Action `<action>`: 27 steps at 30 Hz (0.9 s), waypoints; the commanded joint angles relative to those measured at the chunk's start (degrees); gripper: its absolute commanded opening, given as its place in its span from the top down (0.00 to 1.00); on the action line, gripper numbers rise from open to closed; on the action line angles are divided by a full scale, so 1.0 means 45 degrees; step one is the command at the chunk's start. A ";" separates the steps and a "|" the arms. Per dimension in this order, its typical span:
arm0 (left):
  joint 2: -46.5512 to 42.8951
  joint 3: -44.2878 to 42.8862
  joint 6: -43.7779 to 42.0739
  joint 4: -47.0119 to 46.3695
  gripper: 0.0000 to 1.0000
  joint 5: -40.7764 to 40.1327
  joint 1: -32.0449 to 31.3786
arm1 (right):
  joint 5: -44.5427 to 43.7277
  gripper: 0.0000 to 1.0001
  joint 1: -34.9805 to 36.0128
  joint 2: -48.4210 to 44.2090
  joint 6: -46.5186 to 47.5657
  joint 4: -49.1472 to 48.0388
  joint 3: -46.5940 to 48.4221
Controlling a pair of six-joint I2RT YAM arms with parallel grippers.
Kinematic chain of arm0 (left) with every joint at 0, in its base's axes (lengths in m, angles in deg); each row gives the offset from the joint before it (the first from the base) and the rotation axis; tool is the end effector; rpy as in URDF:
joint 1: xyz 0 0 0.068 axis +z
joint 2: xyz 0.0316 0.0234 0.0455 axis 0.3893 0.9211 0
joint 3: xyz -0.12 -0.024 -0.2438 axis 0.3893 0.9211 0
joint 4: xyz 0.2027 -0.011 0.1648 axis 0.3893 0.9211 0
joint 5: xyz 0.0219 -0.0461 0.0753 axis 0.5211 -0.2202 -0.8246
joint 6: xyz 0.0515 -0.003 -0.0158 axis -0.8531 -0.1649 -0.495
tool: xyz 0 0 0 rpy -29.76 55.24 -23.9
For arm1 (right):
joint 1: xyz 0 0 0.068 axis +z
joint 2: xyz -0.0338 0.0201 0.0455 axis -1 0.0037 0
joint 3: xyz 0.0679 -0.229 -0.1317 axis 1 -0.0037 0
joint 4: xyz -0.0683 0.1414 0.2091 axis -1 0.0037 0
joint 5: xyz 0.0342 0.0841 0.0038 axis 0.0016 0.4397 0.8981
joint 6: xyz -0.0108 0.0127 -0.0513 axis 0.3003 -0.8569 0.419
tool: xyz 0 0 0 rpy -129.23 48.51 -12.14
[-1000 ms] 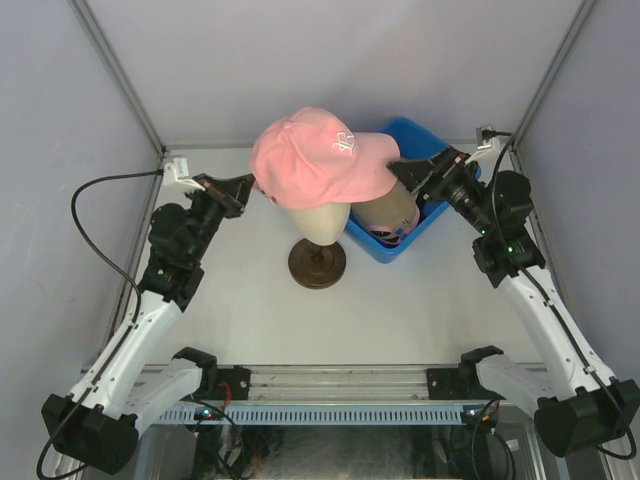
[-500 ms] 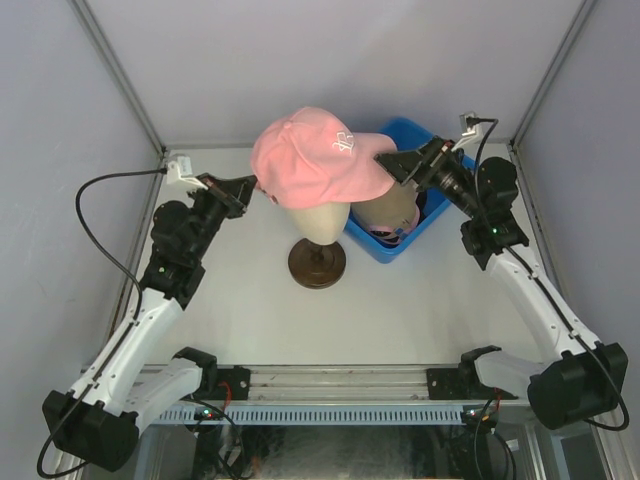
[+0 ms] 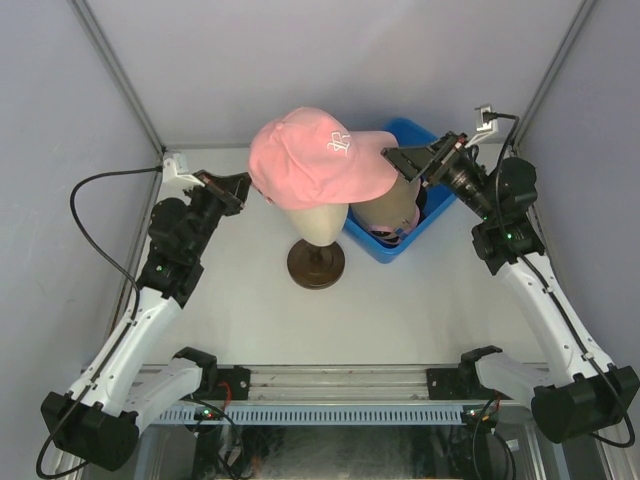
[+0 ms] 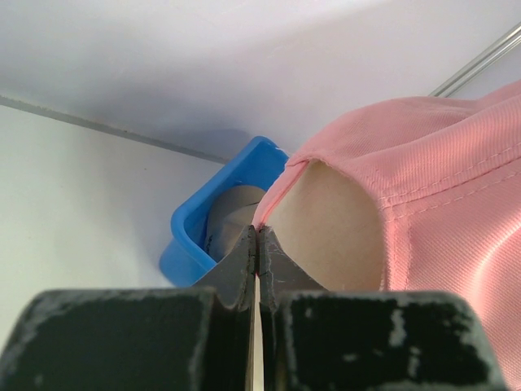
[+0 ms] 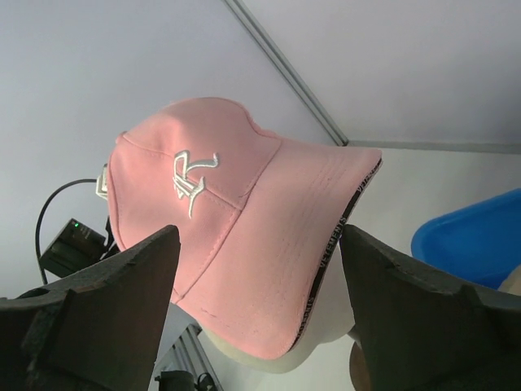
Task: Stack the hats
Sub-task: Place the hat on the hat stand.
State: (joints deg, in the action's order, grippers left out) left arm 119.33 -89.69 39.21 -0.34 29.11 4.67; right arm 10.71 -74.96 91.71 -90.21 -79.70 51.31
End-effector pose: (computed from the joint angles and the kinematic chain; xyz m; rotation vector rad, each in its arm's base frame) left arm 0.2029 -0.0671 0.3798 -0.2855 1.5091 -0.8178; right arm 0.2283 0.0781 0.4378 -0.0371 1.4818 1.2258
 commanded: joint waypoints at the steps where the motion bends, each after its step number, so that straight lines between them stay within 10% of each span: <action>1: -0.0042 -0.0647 -0.0234 -0.0162 1.00 -0.0254 0.0050 | -0.0141 0.20 0.0126 -0.0325 -0.0056 0.0586 0.0193; 27: -0.0118 -0.0844 -0.0244 0.0007 1.00 -0.0114 0.0055 | -0.0815 0.20 -0.0033 -0.1822 -0.0056 0.0799 -0.1623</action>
State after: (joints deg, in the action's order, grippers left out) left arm 119.33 -89.69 39.21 -0.08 29.13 4.67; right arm 6.47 -74.82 85.84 -90.24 -71.26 44.62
